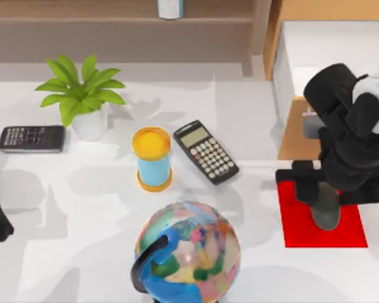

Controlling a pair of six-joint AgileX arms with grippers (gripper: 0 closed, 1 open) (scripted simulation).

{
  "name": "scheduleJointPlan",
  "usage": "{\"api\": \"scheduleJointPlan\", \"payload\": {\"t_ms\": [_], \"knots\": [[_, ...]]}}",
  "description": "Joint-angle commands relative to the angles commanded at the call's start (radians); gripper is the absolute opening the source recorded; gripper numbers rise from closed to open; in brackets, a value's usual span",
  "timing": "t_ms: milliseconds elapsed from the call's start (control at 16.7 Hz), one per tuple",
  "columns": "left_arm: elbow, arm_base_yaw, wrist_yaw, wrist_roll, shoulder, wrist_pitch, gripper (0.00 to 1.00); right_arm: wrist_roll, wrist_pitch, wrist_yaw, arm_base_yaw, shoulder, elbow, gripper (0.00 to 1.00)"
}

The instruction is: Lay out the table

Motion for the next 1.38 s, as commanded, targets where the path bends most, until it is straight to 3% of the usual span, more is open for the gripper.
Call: {"api": "scheduleJointPlan", "payload": {"t_ms": [480, 1140, 1380], "knots": [[0.000, 0.000, 0.000, 0.000, 0.000, 0.000, 1.00, 0.000, 0.000, 0.000, 0.000, 0.000, 0.000, 0.98], [0.000, 0.000, 0.000, 0.000, 0.000, 0.000, 1.00, -0.005, 0.008, 0.004, 0.000, -0.007, -0.005, 1.00], [0.000, 0.000, 0.000, 0.000, 0.000, 0.000, 1.00, -0.089, 0.140, 0.049, -0.031, -0.086, -0.091, 1.00]]}}
